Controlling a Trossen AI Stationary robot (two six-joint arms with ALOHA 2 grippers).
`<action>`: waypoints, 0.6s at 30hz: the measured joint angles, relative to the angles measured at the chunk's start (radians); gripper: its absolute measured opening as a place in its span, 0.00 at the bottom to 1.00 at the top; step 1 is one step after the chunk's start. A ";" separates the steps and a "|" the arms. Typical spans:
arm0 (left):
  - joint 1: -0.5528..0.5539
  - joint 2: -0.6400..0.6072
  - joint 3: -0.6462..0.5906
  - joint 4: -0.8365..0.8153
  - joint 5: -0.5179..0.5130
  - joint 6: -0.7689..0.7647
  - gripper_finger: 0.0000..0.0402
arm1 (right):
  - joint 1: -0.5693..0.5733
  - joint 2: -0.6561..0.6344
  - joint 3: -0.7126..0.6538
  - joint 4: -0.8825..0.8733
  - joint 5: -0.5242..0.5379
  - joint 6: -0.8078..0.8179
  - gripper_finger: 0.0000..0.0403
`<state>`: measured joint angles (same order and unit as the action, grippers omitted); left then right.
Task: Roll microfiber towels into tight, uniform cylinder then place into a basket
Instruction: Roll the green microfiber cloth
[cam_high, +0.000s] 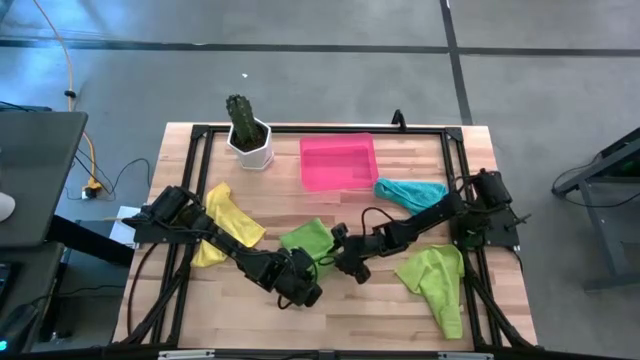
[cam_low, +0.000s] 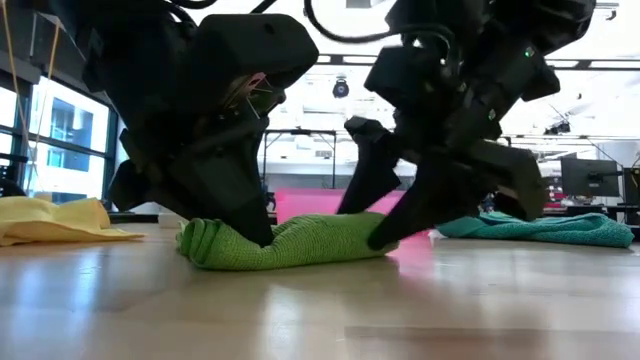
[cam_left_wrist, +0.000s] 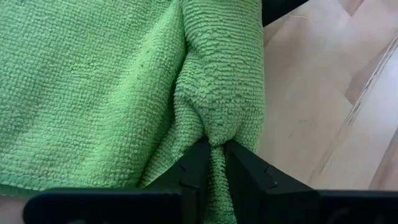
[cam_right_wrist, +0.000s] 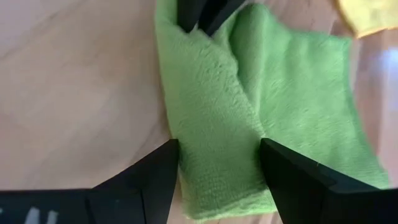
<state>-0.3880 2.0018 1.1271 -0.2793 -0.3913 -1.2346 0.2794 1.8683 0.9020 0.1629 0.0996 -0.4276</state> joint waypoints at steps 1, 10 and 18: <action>0.000 0.001 0.000 0.005 -0.003 0.001 0.12 | -0.004 0.003 0.000 -0.010 -0.002 0.003 0.55; 0.004 0.003 -0.002 0.034 -0.013 0.026 0.12 | -0.005 0.012 0.002 -0.036 -0.005 0.021 0.52; 0.005 0.005 -0.001 0.047 -0.013 0.035 0.12 | -0.005 0.013 0.005 -0.103 -0.022 0.165 0.22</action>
<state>-0.3832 2.0064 1.1259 -0.2326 -0.4047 -1.1999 0.2741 1.8812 0.9067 0.0596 0.0780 -0.2629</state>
